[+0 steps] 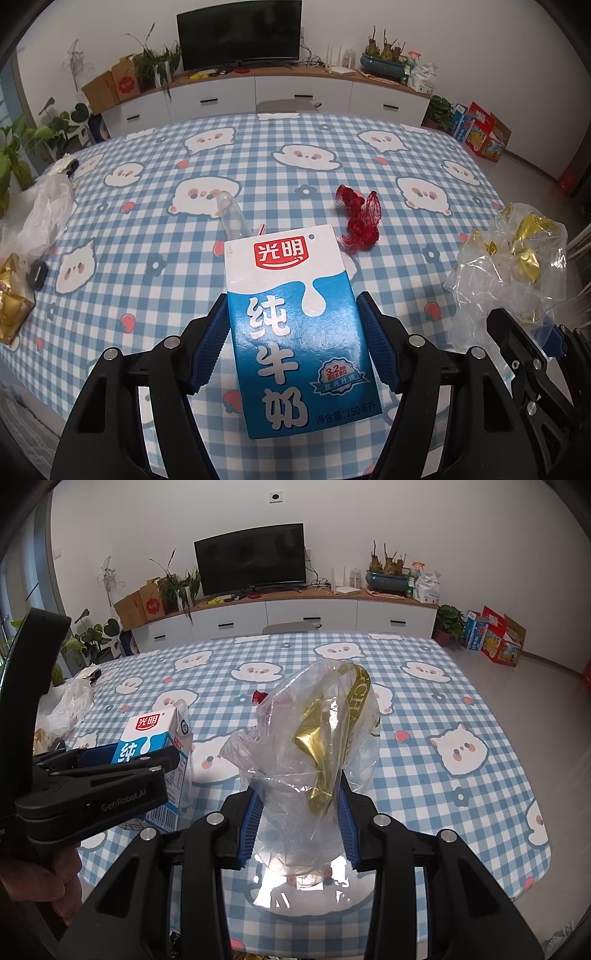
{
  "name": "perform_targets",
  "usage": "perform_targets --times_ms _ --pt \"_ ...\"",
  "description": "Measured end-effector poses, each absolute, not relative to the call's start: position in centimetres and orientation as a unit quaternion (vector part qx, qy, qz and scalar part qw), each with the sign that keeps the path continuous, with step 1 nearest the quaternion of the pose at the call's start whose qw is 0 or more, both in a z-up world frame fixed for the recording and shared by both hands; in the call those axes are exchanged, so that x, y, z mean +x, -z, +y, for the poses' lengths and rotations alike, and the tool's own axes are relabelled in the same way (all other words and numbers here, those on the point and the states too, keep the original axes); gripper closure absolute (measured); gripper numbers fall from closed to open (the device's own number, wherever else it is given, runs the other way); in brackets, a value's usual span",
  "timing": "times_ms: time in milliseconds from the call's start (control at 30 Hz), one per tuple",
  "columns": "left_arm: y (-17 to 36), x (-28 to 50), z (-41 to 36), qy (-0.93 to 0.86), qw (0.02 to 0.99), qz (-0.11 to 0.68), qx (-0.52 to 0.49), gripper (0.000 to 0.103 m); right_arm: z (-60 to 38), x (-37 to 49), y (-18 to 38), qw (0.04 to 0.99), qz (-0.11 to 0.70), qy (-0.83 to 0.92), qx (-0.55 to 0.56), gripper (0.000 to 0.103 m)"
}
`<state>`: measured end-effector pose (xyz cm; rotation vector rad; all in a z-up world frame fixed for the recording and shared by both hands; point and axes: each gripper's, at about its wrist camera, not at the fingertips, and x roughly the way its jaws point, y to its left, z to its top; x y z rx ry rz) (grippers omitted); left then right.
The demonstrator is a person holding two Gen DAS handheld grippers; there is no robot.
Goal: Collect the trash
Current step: 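Lift the milk carton and plastic bag and carry both over the trash bin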
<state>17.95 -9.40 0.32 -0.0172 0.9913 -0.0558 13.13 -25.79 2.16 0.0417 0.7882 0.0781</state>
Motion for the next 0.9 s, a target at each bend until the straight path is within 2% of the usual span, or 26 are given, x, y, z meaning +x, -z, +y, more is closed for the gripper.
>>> perform_targets --times_ms 900 --pt "0.6 4.4 -7.5 0.037 0.878 0.477 -0.022 0.036 -24.9 4.3 -1.3 0.919 0.392 -0.043 0.018 0.068"
